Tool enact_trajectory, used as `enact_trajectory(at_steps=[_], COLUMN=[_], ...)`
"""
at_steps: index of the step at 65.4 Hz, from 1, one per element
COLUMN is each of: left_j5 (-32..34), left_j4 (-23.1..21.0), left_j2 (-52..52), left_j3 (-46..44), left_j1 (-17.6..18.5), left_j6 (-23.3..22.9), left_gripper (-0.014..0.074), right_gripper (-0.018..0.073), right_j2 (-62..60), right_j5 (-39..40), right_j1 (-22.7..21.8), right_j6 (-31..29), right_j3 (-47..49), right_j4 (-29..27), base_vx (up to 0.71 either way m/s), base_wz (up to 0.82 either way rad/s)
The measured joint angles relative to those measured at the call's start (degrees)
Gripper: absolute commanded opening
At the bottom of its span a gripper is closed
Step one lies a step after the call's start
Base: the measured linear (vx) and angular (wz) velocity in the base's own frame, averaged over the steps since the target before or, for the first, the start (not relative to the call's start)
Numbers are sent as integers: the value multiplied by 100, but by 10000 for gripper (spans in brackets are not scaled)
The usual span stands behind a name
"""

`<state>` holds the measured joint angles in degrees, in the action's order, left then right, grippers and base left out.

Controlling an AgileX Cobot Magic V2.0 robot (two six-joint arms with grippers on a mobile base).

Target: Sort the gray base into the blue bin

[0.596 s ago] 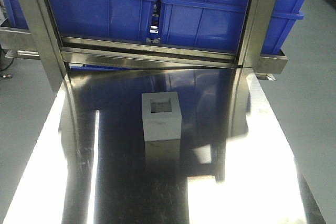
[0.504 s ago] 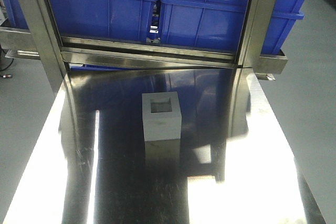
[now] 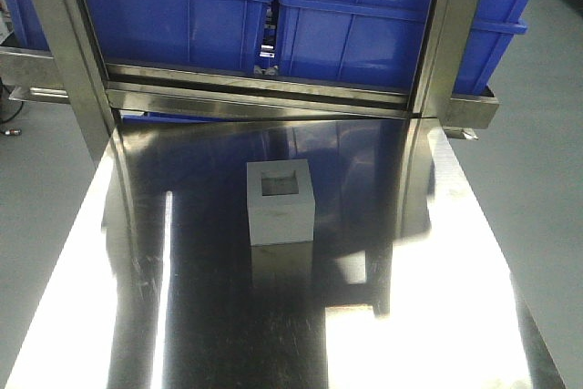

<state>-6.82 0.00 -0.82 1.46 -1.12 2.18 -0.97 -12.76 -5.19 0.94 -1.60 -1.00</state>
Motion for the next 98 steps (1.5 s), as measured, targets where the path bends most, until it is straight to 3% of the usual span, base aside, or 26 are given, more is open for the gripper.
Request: enact_trajectory(at_steps=[52,61,73,78,90,98], left_j5=[169,-343,-1990,-2382,-2458,-2212], left_j4=[-91,-276,-276,-276,-276,-276], left_j2=[0,36,1087,1526,2122,2127], left_j3=[-60,-755,-2222,-2567,-2875,-2882], left_j1=[0,0,0,0,0,0], left_j6=[-48,-218,-218,-218,-218,-218], left_gripper=[-6,-6,-6,-6,34,203], right_gripper=[-5,-5,-5,-5,-5,-5], right_j2=[0,0,0,0,0,0], right_j5=[0,0,0,0,0,0], right_j1=[0,0,0,0,0,0], right_j6=[0,0,0,0,0,0], right_j3=[0,0,0,0,0,0], right_j4=[0,0,0,0,0,0], base_vx=[0,0,0,0,0,0], base_wz=[0,0,0,0,0,0])
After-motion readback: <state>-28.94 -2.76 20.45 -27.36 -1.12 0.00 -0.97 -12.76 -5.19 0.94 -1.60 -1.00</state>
